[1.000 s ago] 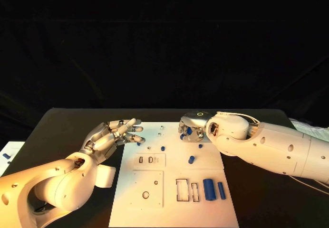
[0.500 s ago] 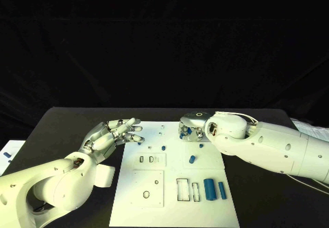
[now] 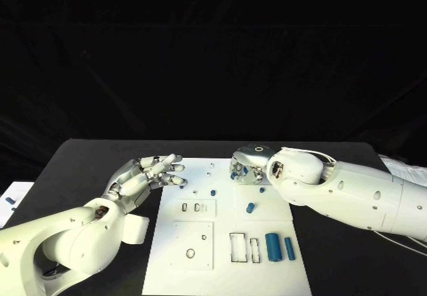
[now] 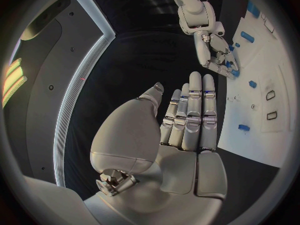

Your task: Assemble the parts on the task board

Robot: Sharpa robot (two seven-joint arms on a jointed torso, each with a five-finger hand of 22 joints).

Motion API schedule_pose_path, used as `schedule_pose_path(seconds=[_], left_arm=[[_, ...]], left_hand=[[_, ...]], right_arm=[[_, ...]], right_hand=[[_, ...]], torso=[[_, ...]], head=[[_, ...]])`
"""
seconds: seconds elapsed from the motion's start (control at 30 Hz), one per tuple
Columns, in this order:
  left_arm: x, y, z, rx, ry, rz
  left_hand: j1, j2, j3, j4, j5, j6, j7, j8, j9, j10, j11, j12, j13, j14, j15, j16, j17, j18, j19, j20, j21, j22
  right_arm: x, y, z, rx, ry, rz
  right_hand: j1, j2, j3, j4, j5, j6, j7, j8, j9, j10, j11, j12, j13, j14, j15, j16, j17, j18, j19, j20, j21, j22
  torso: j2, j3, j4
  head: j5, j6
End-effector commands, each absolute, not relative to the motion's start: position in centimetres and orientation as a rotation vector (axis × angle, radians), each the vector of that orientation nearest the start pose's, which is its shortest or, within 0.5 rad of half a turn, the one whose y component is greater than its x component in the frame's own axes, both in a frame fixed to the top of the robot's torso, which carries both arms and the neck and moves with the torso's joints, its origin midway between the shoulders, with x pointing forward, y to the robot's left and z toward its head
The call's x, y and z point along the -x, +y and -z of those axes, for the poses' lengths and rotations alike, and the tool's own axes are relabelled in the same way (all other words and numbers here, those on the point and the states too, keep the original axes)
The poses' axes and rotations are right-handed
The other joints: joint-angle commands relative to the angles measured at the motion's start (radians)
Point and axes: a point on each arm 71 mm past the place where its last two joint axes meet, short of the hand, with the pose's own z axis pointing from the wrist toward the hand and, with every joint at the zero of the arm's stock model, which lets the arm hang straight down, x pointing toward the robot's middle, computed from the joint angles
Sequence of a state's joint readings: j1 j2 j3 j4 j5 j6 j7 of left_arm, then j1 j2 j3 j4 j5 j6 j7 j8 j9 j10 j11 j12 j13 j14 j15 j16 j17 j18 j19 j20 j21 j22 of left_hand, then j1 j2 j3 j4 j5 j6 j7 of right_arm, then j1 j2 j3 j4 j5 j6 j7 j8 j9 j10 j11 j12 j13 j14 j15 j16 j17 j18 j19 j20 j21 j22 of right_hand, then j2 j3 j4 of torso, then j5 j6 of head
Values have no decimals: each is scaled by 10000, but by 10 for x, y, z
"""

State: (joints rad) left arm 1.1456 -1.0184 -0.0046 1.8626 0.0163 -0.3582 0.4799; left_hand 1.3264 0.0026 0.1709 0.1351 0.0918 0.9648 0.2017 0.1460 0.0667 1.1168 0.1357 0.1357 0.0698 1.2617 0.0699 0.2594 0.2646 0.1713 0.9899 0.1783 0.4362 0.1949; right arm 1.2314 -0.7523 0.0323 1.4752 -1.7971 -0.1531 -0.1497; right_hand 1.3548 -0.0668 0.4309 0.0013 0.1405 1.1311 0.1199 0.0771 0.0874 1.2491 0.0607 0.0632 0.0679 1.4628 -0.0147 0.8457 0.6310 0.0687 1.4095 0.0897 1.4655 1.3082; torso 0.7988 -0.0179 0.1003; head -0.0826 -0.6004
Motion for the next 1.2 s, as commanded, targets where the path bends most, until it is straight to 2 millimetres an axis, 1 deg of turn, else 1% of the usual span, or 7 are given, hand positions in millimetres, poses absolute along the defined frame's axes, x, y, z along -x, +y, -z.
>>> schedule_pose_path(seconds=[0.03,0.2,0.37,0.77,0.87,1.0,1.2], left_arm=[[-417,197,154,10998,13746,17372],[-417,197,154,10996,13743,17373],[-417,196,154,10989,13753,17402],[-417,195,154,10982,13780,17445],[-417,195,154,10979,13788,17459],[-417,194,154,10978,13794,17468],[-418,194,154,10979,13793,17467]], left_hand=[[65,-21,18,-47,-4,42,15,-52,-10,59,-1,-63,-15,101,4,-57,8,112,62,28,18,8],[67,-20,21,-50,-5,41,18,-63,-11,60,1,-78,-16,107,4,-62,21,112,66,27,19,8],[67,-20,21,-50,-5,41,18,-63,-11,60,1,-78,-16,107,4,-62,21,112,66,27,19,8],[70,-20,24,-52,-6,45,18,-71,-10,64,2,-89,-15,108,5,-70,31,111,66,27,19,7],[70,-20,24,-52,-6,45,18,-71,-10,64,2,-90,-15,108,5,-70,32,111,66,27,19,7],[70,-20,24,-52,-6,45,18,-71,-10,64,2,-90,-15,108,5,-70,32,111,66,27,19,7],[70,-20,24,-52,-6,45,18,-71,-10,64,2,-90,-15,108,5,-70,32,111,66,27,19,7]], right_arm=[[-504,-161,140,4436,14599,-4637],[-506,-155,136,4138,14124,-4628],[-511,-147,136,4053,13901,-4645],[-522,-130,141,4125,14120,-4618],[-524,-128,142,4169,14280,-4549],[-526,-126,145,4263,14514,-4412],[-529,-125,147,4317,14710,-4253]], right_hand=[[67,86,80,42,-96,87,19,25,15,73,-11,7,8,194,-64,117,78,-185,71,7,69,269],[35,76,100,87,-174,84,24,4,24,71,-4,-6,1,171,-57,159,88,-187,70,10,81,286],[38,69,107,89,-180,80,26,-2,25,65,-3,-10,-1,164,-56,158,77,-187,67,11,82,285],[38,21,129,96,-200,50,43,-36,26,27,11,-24,-11,137,-48,192,83,-186,59,15,87,289],[33,16,132,102,-204,44,48,-43,26,21,15,-25,-13,133,-45,205,93,-189,67,17,94,304],[30,12,135,107,-208,41,50,-47,26,16,17,-25,-13,130,-43,208,92,-189,64,18,94,303],[-3,-8,145,145,-245,12,63,-74,27,-16,32,-27,-18,110,-31,247,109,-189,57,27,99,306]], torso=[[5,-20,24],[24,-20,56],[37,-28,59],[54,-33,108],[53,-41,98],[55,-34,88],[54,-41,87]], head=[[-29,46],[-38,86],[-34,107],[0,38],[5,12],[26,-14],[9,-28]])
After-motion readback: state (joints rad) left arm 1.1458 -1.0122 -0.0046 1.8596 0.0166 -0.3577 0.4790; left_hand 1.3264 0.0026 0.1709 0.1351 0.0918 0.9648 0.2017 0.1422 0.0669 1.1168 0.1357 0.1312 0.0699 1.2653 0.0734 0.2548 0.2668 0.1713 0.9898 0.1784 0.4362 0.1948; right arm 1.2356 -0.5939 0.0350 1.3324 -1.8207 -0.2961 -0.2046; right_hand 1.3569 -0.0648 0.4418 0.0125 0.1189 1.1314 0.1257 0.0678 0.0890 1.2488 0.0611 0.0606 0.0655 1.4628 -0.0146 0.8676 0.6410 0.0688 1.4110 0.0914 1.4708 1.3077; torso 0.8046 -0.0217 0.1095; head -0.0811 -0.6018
